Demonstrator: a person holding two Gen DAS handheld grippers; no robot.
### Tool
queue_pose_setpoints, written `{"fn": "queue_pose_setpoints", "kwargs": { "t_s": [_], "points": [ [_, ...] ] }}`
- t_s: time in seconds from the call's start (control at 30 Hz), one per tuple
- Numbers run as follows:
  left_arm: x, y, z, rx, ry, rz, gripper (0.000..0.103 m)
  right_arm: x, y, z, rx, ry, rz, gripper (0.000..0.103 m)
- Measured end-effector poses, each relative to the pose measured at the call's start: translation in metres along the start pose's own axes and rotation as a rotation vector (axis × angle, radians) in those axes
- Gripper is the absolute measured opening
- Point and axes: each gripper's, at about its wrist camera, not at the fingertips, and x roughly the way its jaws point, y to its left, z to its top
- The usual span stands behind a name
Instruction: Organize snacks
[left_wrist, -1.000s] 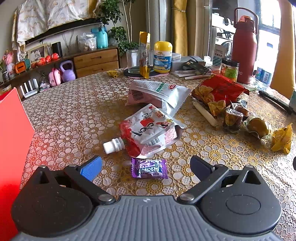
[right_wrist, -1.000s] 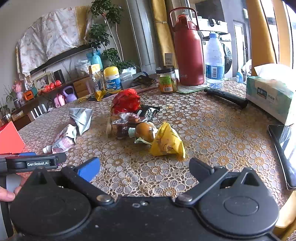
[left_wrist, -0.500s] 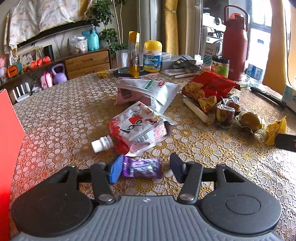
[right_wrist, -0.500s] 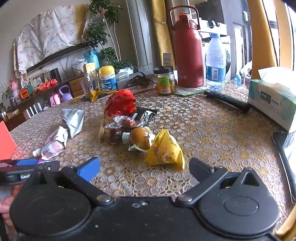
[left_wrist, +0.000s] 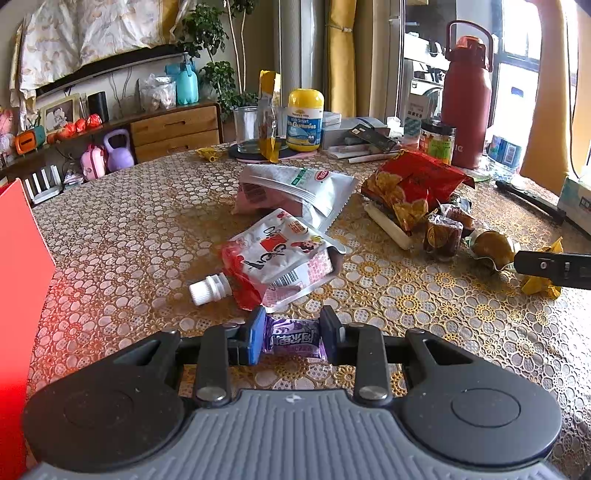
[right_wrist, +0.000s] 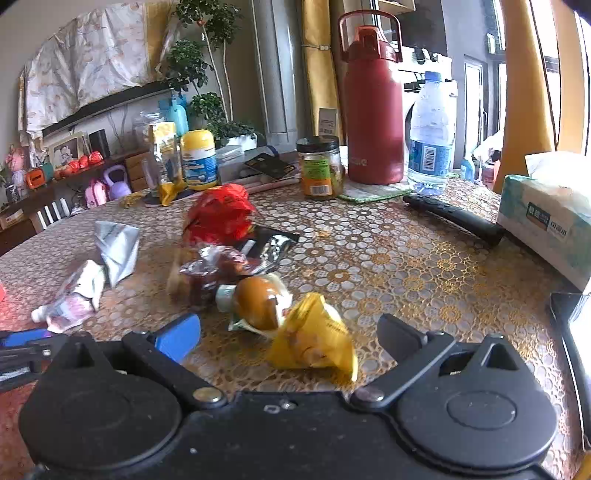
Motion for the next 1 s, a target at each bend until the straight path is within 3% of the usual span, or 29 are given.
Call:
{"fn": "queue_pose_setpoints", "kwargs": {
  "t_s": [0.1,0.2,0.3,0.6,1.0],
  "points": [
    [-0.003,0.001,0.000,-0.003,-0.002,0.002,0.031,0.006,-0.005,-0.001,0.010,0.018,-0.017,0.075],
    [-0.006,0.002,0.000,-0.007,-0.004,0.004,0.031,0.006,-0.008,-0.004,0.030,0.015,-0.026,0.069],
    [-0.010,0.004,0.000,-0.012,-0.008,0.004,0.031,0.006,-0.011,-0.006,0.047,0.025,-0.019,0.046],
    [-0.029,0.009,-0.001,-0.024,-0.027,0.014,0.031,-0.008,-0.014,-0.010,0.089,-0.001,-0.012,0.038],
    [-0.068,0.015,-0.001,-0.045,-0.071,0.011,0.031,-0.047,0.004,-0.011,0.088,-0.028,0.030,0.038]
  ]
}}
